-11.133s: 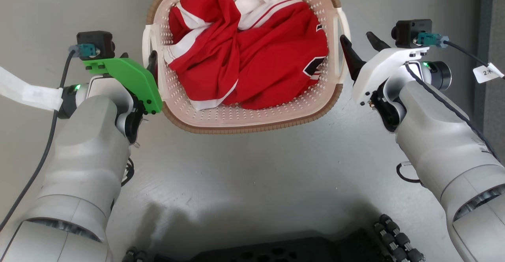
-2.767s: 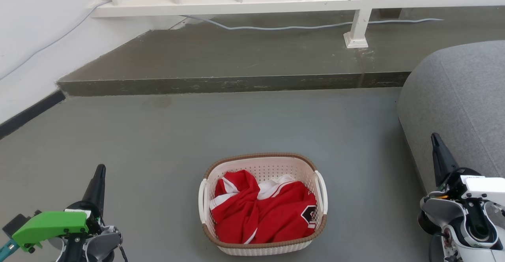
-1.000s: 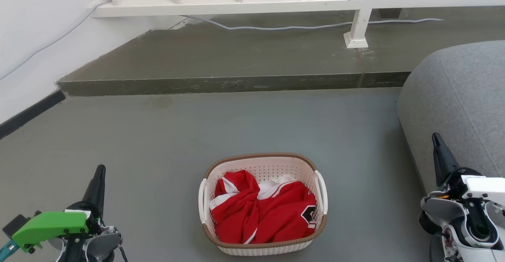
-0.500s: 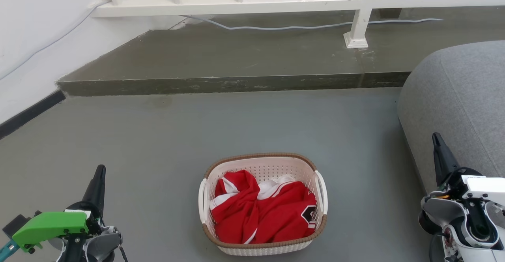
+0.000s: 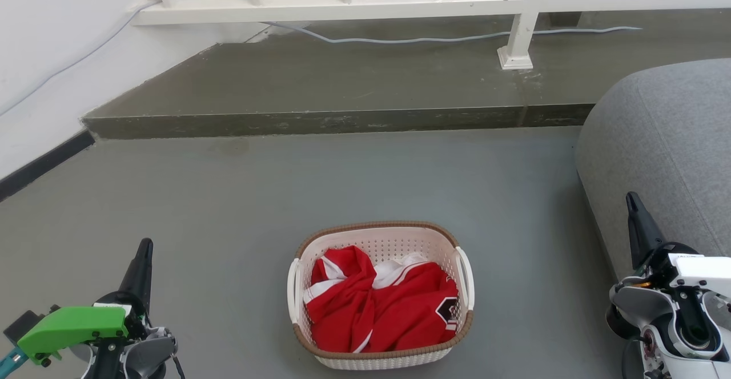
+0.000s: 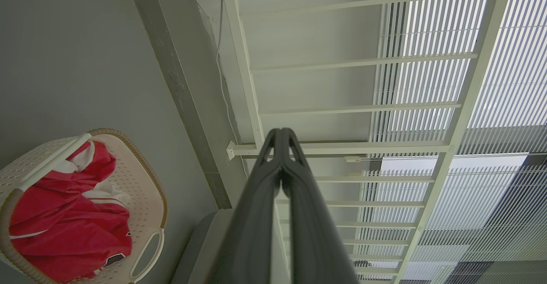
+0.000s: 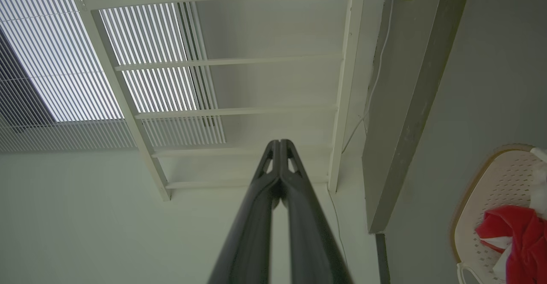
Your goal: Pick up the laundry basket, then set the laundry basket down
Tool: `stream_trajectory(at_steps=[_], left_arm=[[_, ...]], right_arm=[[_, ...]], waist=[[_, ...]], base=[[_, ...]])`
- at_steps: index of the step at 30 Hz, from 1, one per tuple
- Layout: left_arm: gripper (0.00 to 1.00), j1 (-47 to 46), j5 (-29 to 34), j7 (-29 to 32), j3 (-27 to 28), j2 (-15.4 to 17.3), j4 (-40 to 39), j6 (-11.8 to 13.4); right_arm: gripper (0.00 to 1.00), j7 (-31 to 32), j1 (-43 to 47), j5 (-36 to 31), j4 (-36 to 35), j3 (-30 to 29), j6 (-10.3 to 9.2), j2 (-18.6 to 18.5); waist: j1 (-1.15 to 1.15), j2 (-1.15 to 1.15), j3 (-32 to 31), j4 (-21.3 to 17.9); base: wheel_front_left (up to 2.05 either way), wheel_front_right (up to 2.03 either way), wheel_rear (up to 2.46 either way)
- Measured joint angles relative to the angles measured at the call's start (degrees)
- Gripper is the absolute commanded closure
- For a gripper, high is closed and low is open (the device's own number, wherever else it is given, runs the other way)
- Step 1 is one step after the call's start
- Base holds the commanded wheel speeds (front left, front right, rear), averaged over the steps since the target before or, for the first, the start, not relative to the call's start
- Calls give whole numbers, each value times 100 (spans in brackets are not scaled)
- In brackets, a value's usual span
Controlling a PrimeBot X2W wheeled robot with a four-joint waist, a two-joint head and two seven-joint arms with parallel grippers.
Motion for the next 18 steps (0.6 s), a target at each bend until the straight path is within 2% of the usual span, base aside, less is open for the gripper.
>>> stream_trajectory(at_steps=[18], left_arm=[[100,0,0,0,5,-3,-5,0]], right_arm=[[100,0,0,0,-2,-8,1,1]], waist=[[0,0,1,0]], base=[[0,0,0]])
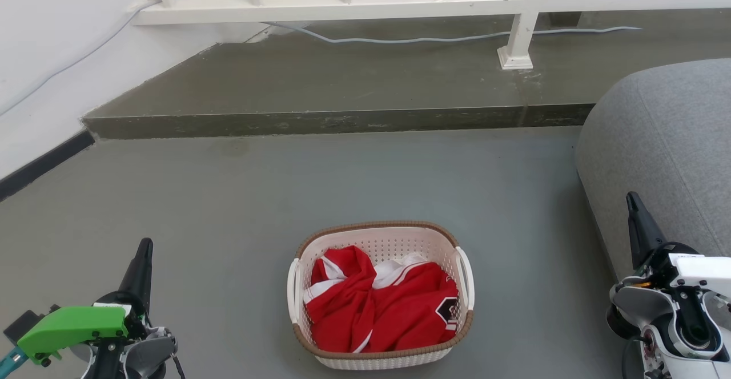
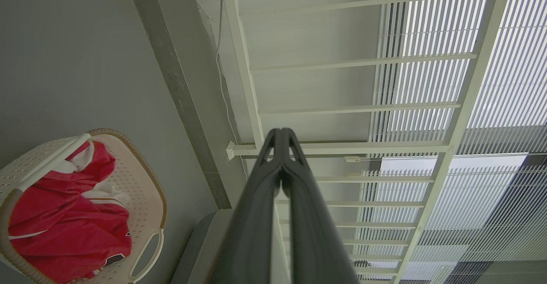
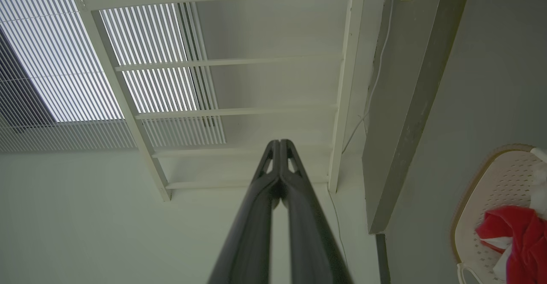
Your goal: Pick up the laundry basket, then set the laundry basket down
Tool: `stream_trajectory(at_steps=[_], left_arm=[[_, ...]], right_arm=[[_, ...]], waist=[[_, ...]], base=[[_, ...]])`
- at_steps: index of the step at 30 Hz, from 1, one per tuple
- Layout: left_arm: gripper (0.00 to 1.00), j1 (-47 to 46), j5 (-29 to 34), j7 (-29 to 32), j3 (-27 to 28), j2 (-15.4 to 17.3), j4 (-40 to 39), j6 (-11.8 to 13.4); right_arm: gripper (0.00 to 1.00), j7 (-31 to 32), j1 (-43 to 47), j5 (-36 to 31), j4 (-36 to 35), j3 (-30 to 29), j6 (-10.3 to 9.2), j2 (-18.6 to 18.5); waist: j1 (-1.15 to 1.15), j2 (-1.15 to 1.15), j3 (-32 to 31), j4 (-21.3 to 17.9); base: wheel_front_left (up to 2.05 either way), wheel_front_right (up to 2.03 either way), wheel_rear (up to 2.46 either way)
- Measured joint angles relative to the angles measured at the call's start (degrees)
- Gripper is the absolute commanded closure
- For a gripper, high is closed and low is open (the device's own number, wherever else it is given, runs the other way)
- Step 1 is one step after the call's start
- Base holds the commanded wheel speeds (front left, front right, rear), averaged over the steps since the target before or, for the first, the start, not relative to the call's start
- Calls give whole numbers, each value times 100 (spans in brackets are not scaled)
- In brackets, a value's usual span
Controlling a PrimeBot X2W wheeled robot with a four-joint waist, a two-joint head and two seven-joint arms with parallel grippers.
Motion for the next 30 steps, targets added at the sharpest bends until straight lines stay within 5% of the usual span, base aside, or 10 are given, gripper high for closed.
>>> stream_trajectory(at_steps=[30], left_arm=[[100,0,1,7,9,-8,-9,0]], right_arm=[[100,19,0,0,-1,-12,0,4]], waist=[[0,0,1,0]], base=[[0,0,0]])
